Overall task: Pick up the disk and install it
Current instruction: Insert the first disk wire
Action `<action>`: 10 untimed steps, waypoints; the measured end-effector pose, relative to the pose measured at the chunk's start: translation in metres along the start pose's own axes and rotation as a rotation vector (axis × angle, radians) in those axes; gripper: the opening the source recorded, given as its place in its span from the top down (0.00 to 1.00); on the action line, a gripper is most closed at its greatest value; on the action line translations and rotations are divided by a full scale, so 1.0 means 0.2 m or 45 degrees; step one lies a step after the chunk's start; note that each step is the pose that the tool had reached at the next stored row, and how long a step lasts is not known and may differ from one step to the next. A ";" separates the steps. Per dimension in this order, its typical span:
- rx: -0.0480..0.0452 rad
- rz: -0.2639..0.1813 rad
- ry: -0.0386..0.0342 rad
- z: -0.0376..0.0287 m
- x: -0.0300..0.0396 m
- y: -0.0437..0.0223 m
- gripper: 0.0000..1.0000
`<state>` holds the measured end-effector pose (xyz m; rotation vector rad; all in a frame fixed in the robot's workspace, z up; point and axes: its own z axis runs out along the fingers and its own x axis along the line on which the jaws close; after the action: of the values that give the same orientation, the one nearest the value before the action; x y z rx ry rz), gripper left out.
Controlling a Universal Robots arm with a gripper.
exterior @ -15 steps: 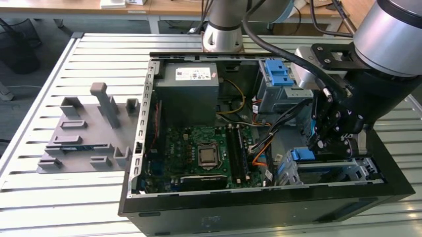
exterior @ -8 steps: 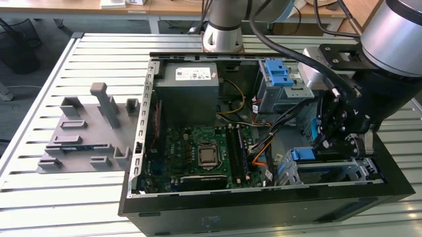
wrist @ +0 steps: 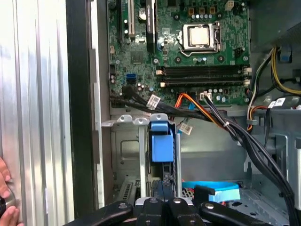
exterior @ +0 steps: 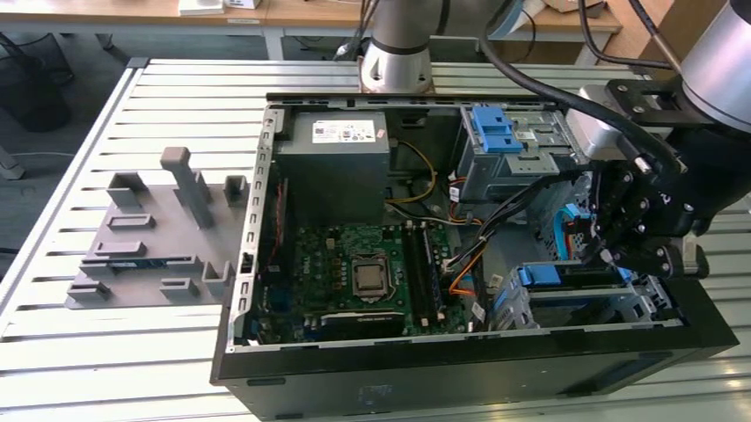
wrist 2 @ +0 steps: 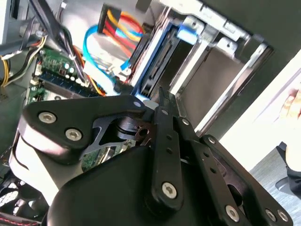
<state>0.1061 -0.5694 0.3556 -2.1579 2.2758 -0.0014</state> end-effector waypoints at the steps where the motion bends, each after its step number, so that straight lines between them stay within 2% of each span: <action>1: 0.000 0.000 0.0001 0.000 -0.001 -0.005 0.89; 10: 0.000 0.000 -0.0019 0.000 -0.025 -0.031 0.89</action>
<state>0.1125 -0.5647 0.3557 -2.1569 2.2750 -0.0001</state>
